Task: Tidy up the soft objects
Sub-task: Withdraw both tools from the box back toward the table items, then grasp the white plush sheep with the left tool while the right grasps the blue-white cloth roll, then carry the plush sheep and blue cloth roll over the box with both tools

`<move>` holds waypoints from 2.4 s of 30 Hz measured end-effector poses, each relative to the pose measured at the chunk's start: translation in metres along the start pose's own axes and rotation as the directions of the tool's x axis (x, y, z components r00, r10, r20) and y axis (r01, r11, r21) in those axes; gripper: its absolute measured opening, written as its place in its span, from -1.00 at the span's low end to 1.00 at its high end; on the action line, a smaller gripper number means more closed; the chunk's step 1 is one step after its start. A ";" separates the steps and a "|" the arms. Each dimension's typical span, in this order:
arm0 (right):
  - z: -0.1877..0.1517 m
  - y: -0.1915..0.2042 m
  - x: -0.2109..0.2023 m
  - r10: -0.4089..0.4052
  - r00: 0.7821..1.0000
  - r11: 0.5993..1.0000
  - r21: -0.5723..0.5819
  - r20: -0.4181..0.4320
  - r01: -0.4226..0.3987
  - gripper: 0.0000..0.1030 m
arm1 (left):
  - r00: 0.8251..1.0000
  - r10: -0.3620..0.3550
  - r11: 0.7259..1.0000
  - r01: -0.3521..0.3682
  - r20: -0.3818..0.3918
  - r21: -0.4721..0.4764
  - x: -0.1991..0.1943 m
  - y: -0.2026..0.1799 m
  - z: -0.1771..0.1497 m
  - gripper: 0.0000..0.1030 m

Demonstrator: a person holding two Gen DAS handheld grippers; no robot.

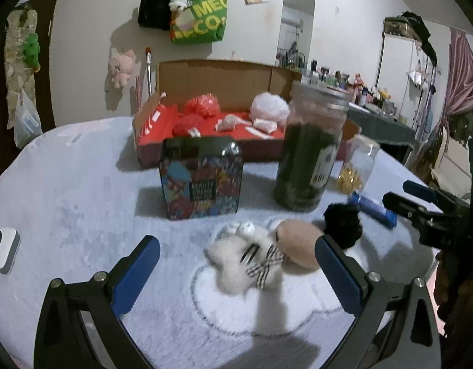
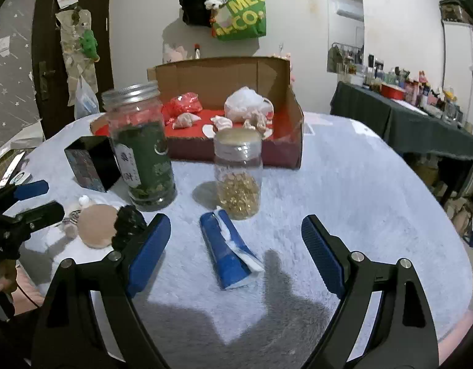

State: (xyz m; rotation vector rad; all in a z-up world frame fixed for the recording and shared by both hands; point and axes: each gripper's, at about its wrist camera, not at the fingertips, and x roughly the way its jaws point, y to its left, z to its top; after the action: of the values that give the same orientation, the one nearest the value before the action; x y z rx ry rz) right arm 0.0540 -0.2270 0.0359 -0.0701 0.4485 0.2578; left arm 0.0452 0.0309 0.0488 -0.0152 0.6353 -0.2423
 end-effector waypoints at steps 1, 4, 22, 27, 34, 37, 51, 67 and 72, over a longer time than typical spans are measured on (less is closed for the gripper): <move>-0.001 -0.002 0.002 0.001 1.000 1.000 0.004 -0.009 -0.001 0.70 | 1.000 -0.002 1.000 0.002 -0.010 0.003 0.001 0.000 -0.001 1.00; -0.004 -0.007 0.009 0.008 0.999 1.000 0.012 -0.032 -0.007 0.70 | 0.999 -0.005 1.000 0.007 -0.054 0.022 0.007 0.003 -0.005 0.99; -0.010 -0.005 0.031 0.100 0.985 0.995 -0.015 -0.141 -0.104 0.65 | 0.982 0.120 0.989 -0.105 -0.149 0.102 0.028 0.022 0.003 0.95; -0.010 0.005 0.025 0.116 0.986 0.992 -0.035 -0.121 -0.121 0.65 | 0.985 0.089 0.992 -0.073 -0.147 0.107 0.029 0.022 0.008 0.88; -0.010 -0.002 0.034 0.096 0.987 0.994 -0.031 -0.129 -0.101 -0.17 | 0.987 -0.016 0.994 0.033 -0.157 0.107 0.038 0.016 0.011 0.01; -0.011 -0.002 0.028 0.124 0.986 0.991 -0.029 -0.109 -0.128 -0.53 | 0.989 -0.036 0.995 0.049 -0.146 0.089 0.034 0.016 0.010 -0.08; 0.006 0.028 0.000 0.236 0.972 0.970 -0.056 -0.016 -0.236 -0.56 | 0.993 -0.093 0.989 0.100 -0.071 0.105 0.005 -0.002 0.019 -0.20; 0.003 0.010 0.000 0.228 0.973 0.973 -0.014 -0.037 -0.229 -0.56 | 0.997 -0.038 0.996 0.043 -0.066 0.074 -0.017 0.029 0.010 -0.20; 0.000 -0.006 0.001 0.203 0.978 0.979 0.007 -0.048 -0.203 -0.56 | 0.998 0.021 0.998 -0.017 -0.066 0.062 -0.021 0.049 0.008 -0.20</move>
State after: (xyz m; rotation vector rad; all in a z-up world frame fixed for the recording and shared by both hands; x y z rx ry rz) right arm 0.0566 -0.2321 0.0358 -0.0288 0.5048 0.4570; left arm 0.0443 0.0826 0.0626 0.0581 0.6932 -0.2450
